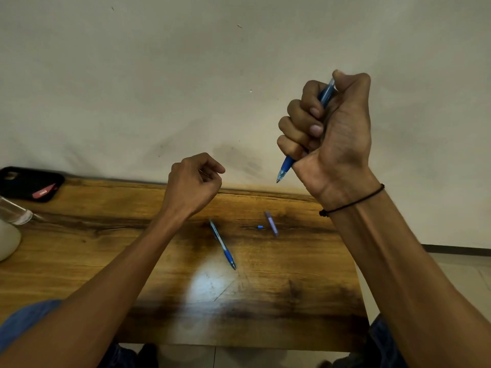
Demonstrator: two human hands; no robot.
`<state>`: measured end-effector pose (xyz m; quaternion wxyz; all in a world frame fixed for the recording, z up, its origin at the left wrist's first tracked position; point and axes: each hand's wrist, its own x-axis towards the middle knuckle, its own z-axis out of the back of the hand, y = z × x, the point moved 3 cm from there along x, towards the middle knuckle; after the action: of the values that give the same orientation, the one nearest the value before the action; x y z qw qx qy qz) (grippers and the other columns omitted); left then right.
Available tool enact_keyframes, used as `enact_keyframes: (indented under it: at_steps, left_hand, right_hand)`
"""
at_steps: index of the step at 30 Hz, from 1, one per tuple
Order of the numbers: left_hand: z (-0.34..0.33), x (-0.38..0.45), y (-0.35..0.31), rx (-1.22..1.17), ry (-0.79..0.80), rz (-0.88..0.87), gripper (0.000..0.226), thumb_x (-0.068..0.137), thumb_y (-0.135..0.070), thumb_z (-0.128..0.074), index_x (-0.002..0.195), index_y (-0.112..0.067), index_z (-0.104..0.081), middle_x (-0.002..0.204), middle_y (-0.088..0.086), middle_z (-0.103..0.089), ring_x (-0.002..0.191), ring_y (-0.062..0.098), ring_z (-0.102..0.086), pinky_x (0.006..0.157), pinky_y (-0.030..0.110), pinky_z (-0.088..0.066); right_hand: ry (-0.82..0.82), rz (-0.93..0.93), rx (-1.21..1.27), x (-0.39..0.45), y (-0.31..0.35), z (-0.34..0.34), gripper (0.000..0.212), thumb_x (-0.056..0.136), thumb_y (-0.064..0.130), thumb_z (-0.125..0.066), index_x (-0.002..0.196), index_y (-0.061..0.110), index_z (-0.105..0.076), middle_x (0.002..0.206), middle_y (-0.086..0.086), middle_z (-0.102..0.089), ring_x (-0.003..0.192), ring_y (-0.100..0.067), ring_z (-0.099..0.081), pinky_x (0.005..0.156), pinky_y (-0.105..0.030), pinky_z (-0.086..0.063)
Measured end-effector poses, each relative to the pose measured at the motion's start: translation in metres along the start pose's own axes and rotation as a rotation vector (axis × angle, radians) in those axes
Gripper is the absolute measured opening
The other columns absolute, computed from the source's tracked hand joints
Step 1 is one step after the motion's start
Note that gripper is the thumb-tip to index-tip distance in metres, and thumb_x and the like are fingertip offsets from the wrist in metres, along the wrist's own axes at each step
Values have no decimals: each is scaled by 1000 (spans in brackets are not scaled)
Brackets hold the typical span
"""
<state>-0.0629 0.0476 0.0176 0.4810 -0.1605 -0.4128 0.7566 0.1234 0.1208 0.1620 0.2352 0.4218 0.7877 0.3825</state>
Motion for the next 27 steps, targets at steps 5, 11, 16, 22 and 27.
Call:
enact_keyframes:
  at_steps: [5, 11, 16, 22, 27]
  left_hand:
    - [0, 0, 0, 7, -1, 1, 20, 89, -4, -71, 100, -19, -79, 91, -6, -77, 84, 11, -73, 80, 30, -61]
    - [-1, 0, -1, 11, 2, -4, 20, 90, -4, -71, 100, -18, -79, 91, -6, -77, 85, 11, -73, 82, 32, -62]
    - [-2, -1, -1, 10, 10, -3, 20, 89, -4, -71, 99, -19, -79, 90, -5, -77, 84, 12, -73, 80, 32, -61]
    - [-2, -1, -1, 15, 12, -1, 20, 88, -4, -70, 98, -19, -79, 88, -5, -77, 82, 13, -73, 81, 37, -63]
    - [-1, -1, -2, 12, 15, -7, 19, 88, -5, -71, 99, -19, -79, 88, -6, -76, 82, 11, -73, 82, 37, -64]
  right_hand:
    - [-7, 0, -6, 0, 1, 1, 53, 106, 43, -25, 61, 16, -30, 48, 4, -18, 46, -11, -8, 45, -24, -9]
    - [-18, -2, -16, 0, 1, 2, 54, 107, 43, -27, 61, 16, -30, 48, 4, -19, 46, -11, -9, 46, -24, -9]
    - [-15, 5, -17, 1, 1, 2, 53, 106, 42, -26, 61, 16, -30, 48, 4, -19, 46, -11, -9, 45, -24, -9]
    - [-15, 2, -18, 1, -1, 2, 52, 106, 41, -26, 60, 16, -31, 48, 4, -19, 46, -11, -9, 45, -24, -9]
    - [-16, 0, -22, 1, -1, 2, 54, 107, 41, -26, 61, 15, -32, 48, 5, -20, 45, -11, -10, 44, -23, -10]
